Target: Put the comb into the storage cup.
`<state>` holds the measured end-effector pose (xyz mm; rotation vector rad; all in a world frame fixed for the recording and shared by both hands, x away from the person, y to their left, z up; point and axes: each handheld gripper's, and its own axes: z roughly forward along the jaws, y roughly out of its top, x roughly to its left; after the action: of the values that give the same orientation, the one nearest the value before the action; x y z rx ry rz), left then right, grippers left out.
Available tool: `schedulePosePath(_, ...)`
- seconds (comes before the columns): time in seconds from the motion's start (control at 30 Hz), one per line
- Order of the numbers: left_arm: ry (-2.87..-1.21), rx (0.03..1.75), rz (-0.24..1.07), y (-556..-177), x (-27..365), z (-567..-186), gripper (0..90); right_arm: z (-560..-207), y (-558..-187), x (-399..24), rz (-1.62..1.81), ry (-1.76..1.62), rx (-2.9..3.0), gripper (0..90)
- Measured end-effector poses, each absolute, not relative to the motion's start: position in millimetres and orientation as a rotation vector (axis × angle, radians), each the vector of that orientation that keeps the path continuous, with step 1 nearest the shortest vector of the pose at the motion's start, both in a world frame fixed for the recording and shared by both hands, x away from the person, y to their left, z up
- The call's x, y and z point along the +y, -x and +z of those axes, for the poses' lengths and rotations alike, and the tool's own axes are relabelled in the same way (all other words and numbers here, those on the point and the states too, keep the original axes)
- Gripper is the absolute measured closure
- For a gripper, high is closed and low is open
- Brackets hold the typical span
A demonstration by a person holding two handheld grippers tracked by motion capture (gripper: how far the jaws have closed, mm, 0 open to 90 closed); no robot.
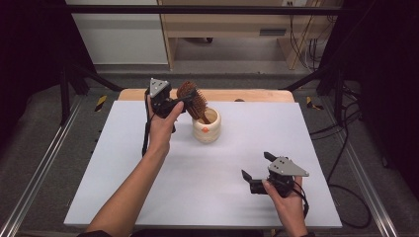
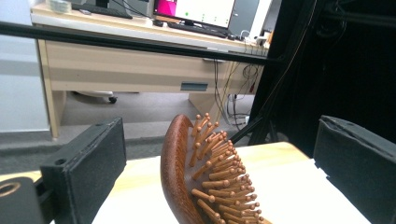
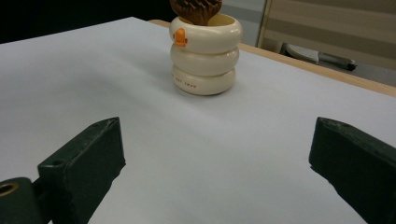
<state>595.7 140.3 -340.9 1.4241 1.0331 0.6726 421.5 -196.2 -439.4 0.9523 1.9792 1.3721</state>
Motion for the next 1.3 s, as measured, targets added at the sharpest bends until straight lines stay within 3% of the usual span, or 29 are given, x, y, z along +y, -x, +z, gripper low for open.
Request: schedulePosePath(1.3, -1.412, 0.966, 0.678, -575.0, 155.8, -325.0, 1.0, -438.4, -420.0, -192.8, 1.363, -0.934, 1.974, 3.9)
